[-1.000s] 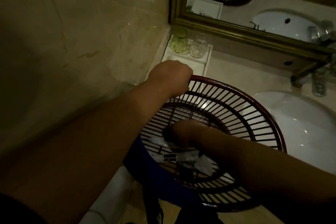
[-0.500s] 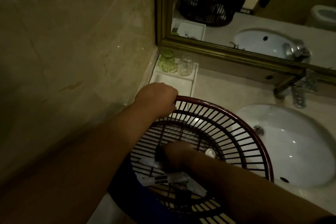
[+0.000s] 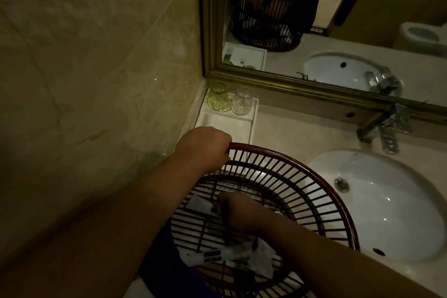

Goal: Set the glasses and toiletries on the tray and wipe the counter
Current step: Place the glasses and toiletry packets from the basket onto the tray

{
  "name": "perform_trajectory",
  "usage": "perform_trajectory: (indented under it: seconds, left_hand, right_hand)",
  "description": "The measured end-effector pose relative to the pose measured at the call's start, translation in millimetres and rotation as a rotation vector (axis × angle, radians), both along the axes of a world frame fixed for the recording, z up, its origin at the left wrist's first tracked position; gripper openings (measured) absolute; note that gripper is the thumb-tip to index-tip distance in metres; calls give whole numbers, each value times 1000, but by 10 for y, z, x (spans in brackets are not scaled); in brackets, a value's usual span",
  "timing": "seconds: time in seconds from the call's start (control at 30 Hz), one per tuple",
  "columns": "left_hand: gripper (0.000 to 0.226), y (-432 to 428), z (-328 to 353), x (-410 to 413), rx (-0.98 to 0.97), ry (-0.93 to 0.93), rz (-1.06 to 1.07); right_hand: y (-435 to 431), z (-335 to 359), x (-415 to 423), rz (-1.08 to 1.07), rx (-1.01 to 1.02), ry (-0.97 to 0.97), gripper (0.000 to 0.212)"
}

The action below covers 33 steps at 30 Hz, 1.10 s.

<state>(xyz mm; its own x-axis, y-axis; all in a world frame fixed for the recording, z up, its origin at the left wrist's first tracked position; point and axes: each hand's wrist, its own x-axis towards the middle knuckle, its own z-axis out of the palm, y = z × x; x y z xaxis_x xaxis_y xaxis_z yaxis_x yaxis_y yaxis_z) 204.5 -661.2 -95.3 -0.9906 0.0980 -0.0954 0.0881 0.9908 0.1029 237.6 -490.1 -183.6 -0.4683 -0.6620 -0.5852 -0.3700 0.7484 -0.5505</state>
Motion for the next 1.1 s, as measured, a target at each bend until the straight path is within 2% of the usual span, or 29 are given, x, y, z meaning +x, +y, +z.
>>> perform_trajectory:
  seconds: [0.07,0.13,0.2,0.3,0.5,0.67,0.9,1.03,1.1]
  left_hand:
    - [21,3,2,1,-3,-2,0]
    - [21,6,8,2,-8,-1,4]
    - [21,12,20,4,-13,-2,8]
    - [23,23,36,-8,-36,-13,10]
    - [19,19,44,-7,-63,-8,2]
    - [22,12,39,-9,-22,-21,28]
    - [22,13,27,-14,-34,-32,58]
    - [20,15,49,-22,-1,-37,63]
    - [20,10,68,-18,14,-41,63]
  right_hand:
    - [76,102,-35,-118,-55,-47,24]
    - [152,209,-45,-185,-100,-60,21]
    - [234,338,-33,-232,-152,-47,17]
    - [383,564,43,-276,-205,-18,28]
    - [598,868,226,-340,-244,154,28]
    - [593,1049,356,-489,-361,122,37]
    - [485,1456,256,-505,-479,260,30]
    - [337,1803,-90,-525,-575,366,14]
    - [227,1947,-357,-524,-574,394,17]
